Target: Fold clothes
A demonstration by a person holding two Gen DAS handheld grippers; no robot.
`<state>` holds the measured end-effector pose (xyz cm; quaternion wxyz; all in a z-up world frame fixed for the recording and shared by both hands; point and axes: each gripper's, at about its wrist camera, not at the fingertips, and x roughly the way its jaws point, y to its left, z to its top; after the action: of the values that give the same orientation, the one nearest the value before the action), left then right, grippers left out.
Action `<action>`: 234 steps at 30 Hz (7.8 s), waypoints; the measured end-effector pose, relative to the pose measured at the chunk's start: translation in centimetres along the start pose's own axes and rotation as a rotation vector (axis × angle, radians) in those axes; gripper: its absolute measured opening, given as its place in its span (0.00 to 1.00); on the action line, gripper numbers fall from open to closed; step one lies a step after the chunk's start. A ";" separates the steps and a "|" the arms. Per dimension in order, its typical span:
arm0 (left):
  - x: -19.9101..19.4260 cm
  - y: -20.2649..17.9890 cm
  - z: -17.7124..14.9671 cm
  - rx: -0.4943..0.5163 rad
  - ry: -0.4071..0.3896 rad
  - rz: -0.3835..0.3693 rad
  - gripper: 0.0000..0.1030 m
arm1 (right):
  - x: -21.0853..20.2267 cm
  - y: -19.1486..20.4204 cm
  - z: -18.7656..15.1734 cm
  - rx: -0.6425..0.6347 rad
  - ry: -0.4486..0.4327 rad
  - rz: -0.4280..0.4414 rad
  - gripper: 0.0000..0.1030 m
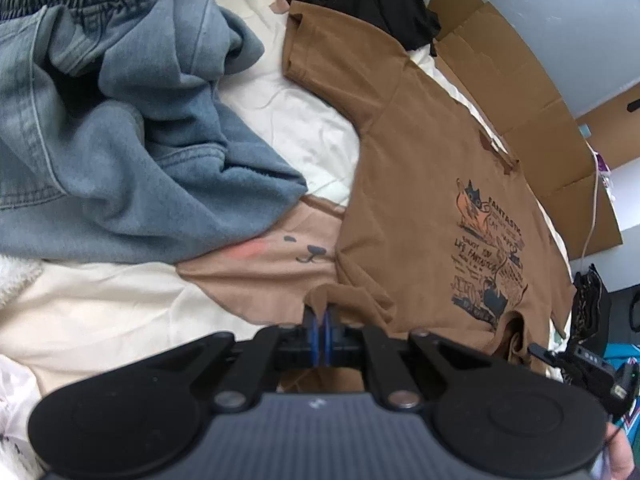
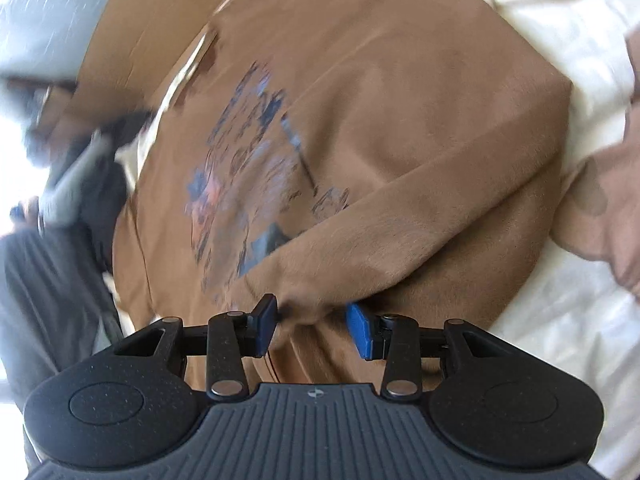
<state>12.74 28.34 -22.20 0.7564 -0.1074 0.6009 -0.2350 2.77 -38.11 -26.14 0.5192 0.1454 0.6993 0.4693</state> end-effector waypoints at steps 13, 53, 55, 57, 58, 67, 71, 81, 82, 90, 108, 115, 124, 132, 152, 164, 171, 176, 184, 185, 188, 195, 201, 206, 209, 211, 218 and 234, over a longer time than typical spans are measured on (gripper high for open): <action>-0.3 0.1 0.0 0.028 0.002 0.002 0.03 | -6.1 2.1 3.3 -0.089 -0.105 -0.009 0.01; -3.2 -1.6 0.1 0.107 0.016 0.032 0.03 | -10.9 -11.1 -1.7 -0.139 0.057 -0.472 0.07; -2.9 -1.8 0.2 0.118 0.021 0.037 0.03 | -10.4 -11.2 -2.1 -0.132 0.072 -0.444 0.18; -2.7 -2.0 0.2 0.125 0.026 0.040 0.03 | -10.5 -10.9 -2.6 -0.131 0.069 -0.404 0.39; -2.6 -2.1 0.1 0.126 0.028 0.042 0.04 | -10.6 -10.5 -2.9 -0.143 0.069 -0.385 0.49; -2.2 -1.9 -0.8 0.115 0.045 0.057 0.04 | -9.0 -8.5 -4.9 -0.248 0.104 -0.310 0.60; -2.2 -1.8 -1.0 0.129 0.053 0.065 0.04 | -9.0 -8.1 -5.2 -0.209 0.106 -0.249 0.60; -2.1 -1.2 -1.4 0.120 0.066 0.072 0.04 | -8.6 -6.5 -5.7 -0.165 0.119 -0.156 0.60; -2.1 -1.2 -1.4 0.121 0.067 0.072 0.04 | -9.1 -6.4 -5.7 -0.164 0.111 -0.161 0.60; -2.3 -0.9 -1.6 0.124 0.069 0.074 0.04 | -13.1 -5.7 -5.4 -0.196 0.009 -0.287 0.59; -1.7 -0.4 -2.1 0.116 0.082 0.076 0.05 | -11.4 -11.5 -5.2 -0.151 0.078 -0.460 0.57; -1.7 -0.1 -2.3 0.107 0.084 0.076 0.05 | -10.3 -8.3 -4.7 -0.195 0.148 -0.293 0.57; -1.5 -0.3 -2.4 0.118 0.095 0.082 0.05 | -8.4 -8.0 -4.6 -0.139 0.220 -0.247 0.56; -1.5 -0.4 -2.6 0.113 0.092 0.085 0.05 | -7.5 -7.5 -5.7 -0.146 0.262 -0.225 0.22; -1.8 0.3 -3.5 0.067 0.066 0.029 0.05 | -15.2 -5.1 -0.7 -0.382 0.293 -0.440 0.04; -0.9 0.5 -3.2 0.021 0.113 -0.063 0.05 | -14.7 -2.0 2.6 -0.520 0.275 -0.456 0.04; 1.9 1.2 -3.6 0.014 0.212 -0.052 0.10 | -11.8 -2.6 4.2 -0.603 0.326 -0.509 0.04; 0.0 1.2 -3.7 0.045 0.165 -0.028 0.13 | -10.7 -2.8 4.5 -0.638 0.338 -0.532 0.04; -0.5 1.1 -5.3 0.116 0.232 0.070 0.15 | -10.0 -2.9 4.6 -0.684 0.356 -0.546 0.04; -0.3 1.1 -5.7 0.133 0.243 0.080 0.15 | -10.0 -2.9 4.6 -0.685 0.357 -0.546 0.04; 0.4 0.6 -6.7 0.192 0.260 0.086 0.17 | -10.1 -3.0 4.5 -0.687 0.362 -0.544 0.04; 1.7 -1.6 -8.3 0.395 0.238 0.126 0.32 | -10.1 -3.1 4.5 -0.694 0.370 -0.537 0.04; 3.2 -0.9 -8.7 0.409 0.280 0.161 0.32 | -10.3 -3.4 4.3 -0.690 0.387 -0.525 0.04; 3.8 -0.1 -8.7 0.395 0.262 0.122 0.32 | -10.4 -3.8 4.0 -0.688 0.398 -0.520 0.04; 4.4 0.0 -8.9 0.402 0.268 0.127 0.31 | -10.6 -3.8 4.0 -0.687 0.405 -0.517 0.04; 4.4 0.1 -8.8 0.389 0.278 0.125 0.16 | -10.8 -3.7 3.9 -0.693 0.414 -0.515 0.04; 0.5 -0.3 -7.6 0.282 0.274 0.048 0.09 | -13.2 -2.2 3.5 -0.734 0.446 -0.495 0.04; -9.3 -2.6 -5.1 0.176 0.193 -0.077 0.07 | -21.1 -1.0 2.7 -0.782 0.524 -0.462 0.04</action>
<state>5.73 31.14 -14.37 0.6920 -0.0406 0.6433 -0.3250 14.24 -51.78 -14.55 0.4325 -0.3396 0.5921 0.5891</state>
